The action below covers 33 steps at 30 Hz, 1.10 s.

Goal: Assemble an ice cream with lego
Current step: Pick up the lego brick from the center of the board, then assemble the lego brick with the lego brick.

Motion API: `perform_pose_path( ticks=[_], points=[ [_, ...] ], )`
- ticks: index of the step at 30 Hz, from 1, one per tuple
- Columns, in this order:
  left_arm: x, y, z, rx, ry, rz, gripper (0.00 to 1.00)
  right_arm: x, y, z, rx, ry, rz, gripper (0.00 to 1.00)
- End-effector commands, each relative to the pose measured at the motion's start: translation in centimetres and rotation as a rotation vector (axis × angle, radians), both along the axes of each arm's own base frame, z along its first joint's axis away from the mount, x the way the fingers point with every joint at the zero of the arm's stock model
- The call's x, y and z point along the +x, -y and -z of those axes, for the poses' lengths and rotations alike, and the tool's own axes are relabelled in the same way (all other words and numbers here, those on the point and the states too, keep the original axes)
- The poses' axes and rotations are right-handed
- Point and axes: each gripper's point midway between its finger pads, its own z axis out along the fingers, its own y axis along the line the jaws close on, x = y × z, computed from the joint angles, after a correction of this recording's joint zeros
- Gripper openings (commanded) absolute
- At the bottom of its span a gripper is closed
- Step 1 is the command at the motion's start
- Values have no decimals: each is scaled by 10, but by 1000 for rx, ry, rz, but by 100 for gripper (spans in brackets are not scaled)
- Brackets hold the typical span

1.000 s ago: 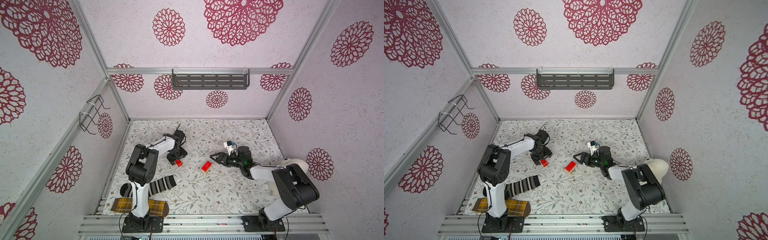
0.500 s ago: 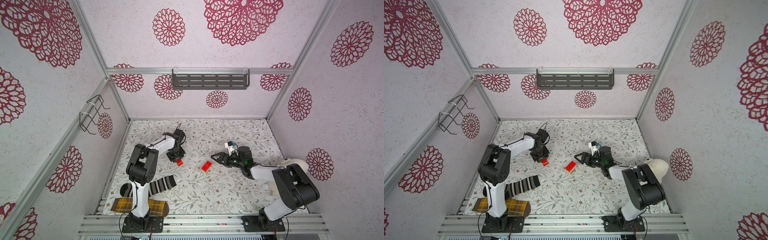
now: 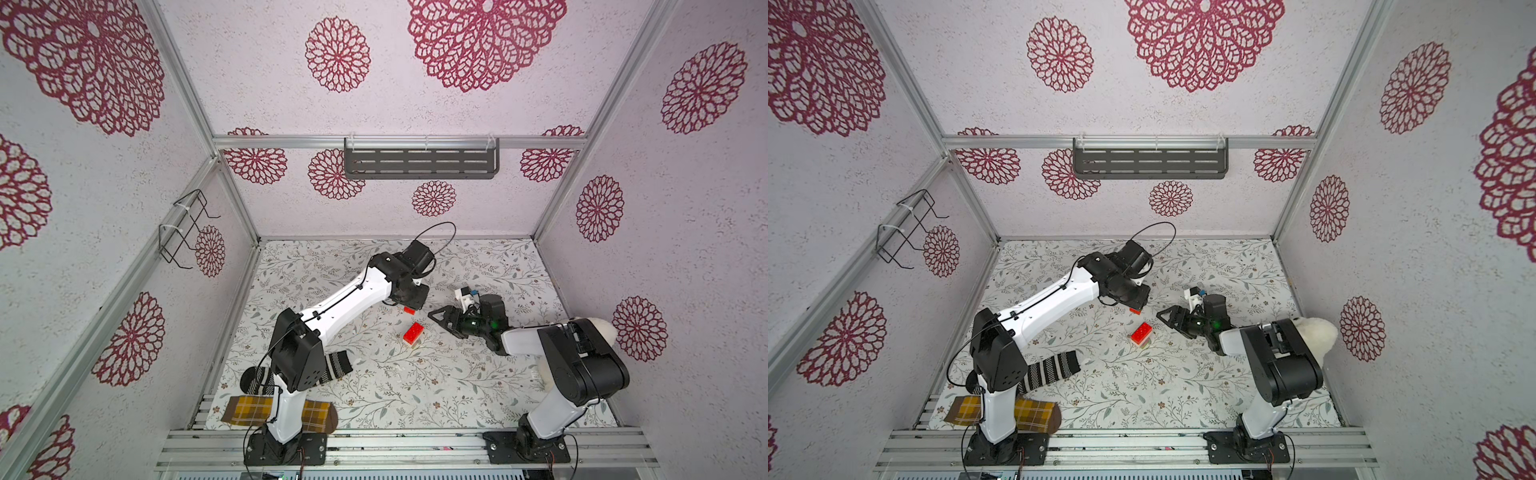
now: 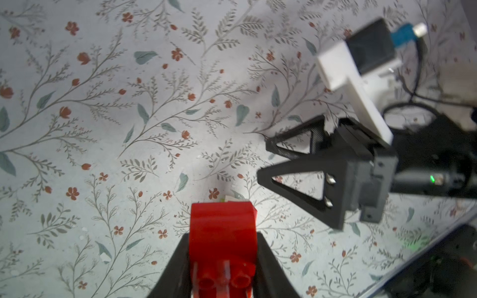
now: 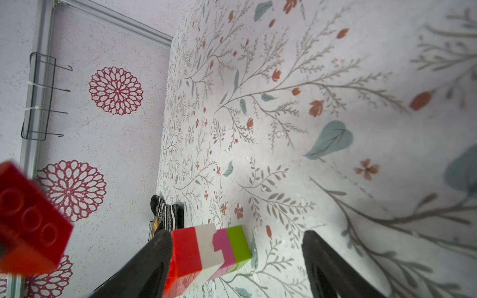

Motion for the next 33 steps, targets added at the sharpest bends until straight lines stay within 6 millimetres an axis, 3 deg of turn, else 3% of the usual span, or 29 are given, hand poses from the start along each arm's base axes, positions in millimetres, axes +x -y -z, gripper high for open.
perform_pose_path(
  ticks=[1,5,11,15,19,25,33],
  points=[
    [-21,-5,1,167,28,205,0,6,0,-2,28,-19,3,82],
    [-37,-3,11,209,5,315,0,7,0,1,30,-31,4,82],
    [-36,-2,29,265,-51,343,0,7,1,5,25,-37,8,81],
    [-32,0,45,307,-68,337,0,7,0,7,31,-49,5,81],
    [-35,9,52,294,-107,321,0,6,0,8,33,-53,1,80],
    [-37,7,63,327,-148,273,0,6,-1,11,35,-64,-1,79],
    [-46,3,64,328,-197,195,0,6,-2,12,31,-65,-2,78]
  ],
)
